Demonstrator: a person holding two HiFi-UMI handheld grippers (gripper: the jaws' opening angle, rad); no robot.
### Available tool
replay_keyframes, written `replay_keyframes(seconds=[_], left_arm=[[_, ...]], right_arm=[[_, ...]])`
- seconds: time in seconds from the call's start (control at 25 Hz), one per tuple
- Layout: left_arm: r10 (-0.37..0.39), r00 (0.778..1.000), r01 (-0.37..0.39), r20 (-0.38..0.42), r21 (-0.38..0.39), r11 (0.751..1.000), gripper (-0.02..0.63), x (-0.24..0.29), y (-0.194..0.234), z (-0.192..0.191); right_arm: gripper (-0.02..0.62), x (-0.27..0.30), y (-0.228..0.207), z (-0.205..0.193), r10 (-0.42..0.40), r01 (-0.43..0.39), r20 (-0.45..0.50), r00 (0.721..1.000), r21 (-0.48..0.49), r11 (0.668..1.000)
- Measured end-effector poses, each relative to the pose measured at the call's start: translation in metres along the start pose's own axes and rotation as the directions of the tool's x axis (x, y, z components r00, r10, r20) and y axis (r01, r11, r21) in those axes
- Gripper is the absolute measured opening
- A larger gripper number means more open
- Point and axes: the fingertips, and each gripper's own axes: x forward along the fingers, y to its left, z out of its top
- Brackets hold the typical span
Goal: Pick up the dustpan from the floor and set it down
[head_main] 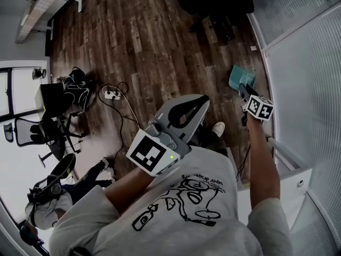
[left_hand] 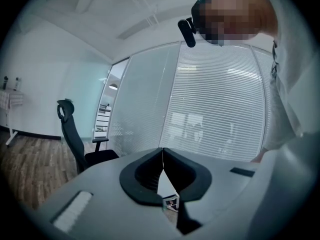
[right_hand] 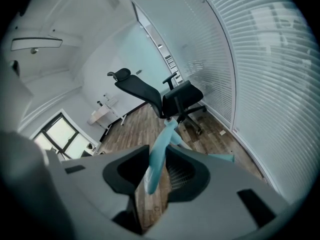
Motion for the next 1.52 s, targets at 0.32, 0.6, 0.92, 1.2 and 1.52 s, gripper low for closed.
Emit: replay_keyframes(seconds=[0.32,0.6,0.92,1.2,1.52], left_arm=[[-0.027,0.999,0.027,0.027,0.031,0.999,0.002,0.003,-0.013,0.008],[-0.038,0.998,0.036,0.044,0.045,0.998,0.002,0.003,-0.020,0.011],[-0.039,0.997,0.036,0.059,0.041,0.998,0.002,0.002,-0.025,0.022],[-0.053,0.996,0.049,0.069,0.058,0.997,0.002,0.009,-0.031,0.029],[-0.059,0.995,0.053,0.085,0.070,0.996,0.002,0.005,-0.036,0.037]], right_arm=[[0.100,-0.031,0.014,0.007,0.015,-0.014,0.022,1.000,-0.035,0.999],[0.100,-0.060,0.038,0.025,0.053,-0.050,0.049,0.997,-0.073,0.996],[0.100,-0.106,0.076,0.044,0.090,-0.084,0.065,0.994,-0.098,0.992],[0.100,-0.150,0.107,0.069,0.118,-0.106,0.105,0.987,-0.117,0.987],[0.098,-0.214,0.150,0.099,0.137,-0.112,0.172,0.976,-0.148,0.983]])
